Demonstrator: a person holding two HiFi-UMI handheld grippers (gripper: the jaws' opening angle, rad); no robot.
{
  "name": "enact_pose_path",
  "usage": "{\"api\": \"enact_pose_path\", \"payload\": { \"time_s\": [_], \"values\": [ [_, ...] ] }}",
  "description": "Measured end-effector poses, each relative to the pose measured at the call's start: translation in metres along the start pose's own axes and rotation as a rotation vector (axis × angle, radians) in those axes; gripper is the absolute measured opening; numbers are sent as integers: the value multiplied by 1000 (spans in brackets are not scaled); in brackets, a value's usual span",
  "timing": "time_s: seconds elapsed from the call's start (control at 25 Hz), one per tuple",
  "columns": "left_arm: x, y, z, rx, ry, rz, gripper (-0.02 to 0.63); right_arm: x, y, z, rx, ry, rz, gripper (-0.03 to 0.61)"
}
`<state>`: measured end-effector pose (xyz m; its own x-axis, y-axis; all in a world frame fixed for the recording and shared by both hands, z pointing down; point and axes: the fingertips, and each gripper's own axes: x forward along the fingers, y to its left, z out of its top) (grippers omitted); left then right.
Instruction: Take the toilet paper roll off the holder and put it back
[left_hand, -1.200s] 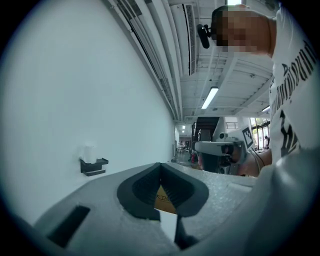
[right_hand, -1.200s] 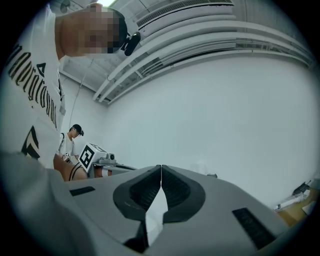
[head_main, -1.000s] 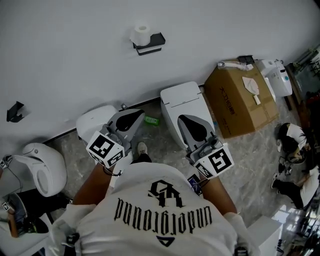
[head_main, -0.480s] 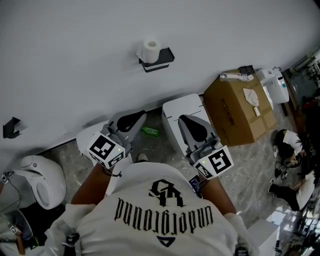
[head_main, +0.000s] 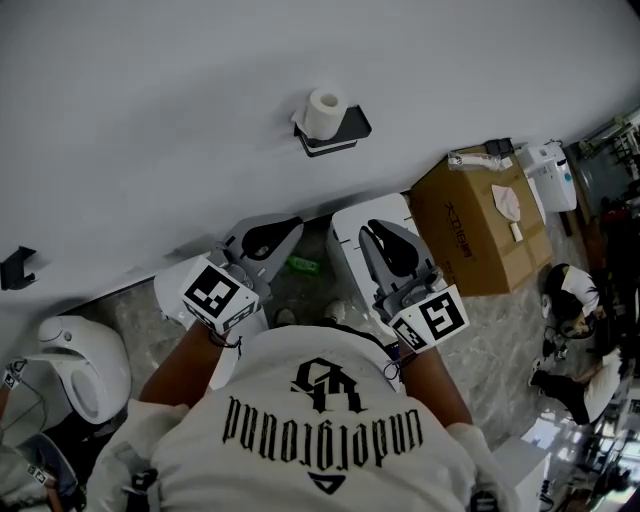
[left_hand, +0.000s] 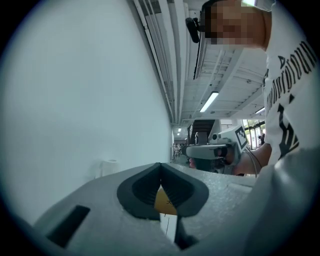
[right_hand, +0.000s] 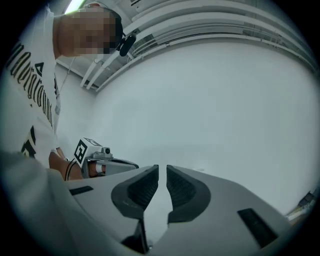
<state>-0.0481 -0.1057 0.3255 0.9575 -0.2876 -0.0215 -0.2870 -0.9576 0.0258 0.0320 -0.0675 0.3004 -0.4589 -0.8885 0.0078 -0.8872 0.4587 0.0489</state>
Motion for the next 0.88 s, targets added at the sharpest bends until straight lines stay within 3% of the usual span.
{"api": "enact_pose_path", "payload": {
  "time_s": [0.2,0.4,0.64,0.88],
  "values": [
    [7,14,6,9,-15,30,14,25,-19,0,-5,-4,20,26],
    [12,32,8,11,-12,103,14,56,-43,-3,8,-12,64,102],
    [23,53,4,0,0,171,14,86,-53,-15,20,15,157,164],
    [36,73,1,-9,13,216,14,111,-73,-25,45,36,195,210]
  ]
}}
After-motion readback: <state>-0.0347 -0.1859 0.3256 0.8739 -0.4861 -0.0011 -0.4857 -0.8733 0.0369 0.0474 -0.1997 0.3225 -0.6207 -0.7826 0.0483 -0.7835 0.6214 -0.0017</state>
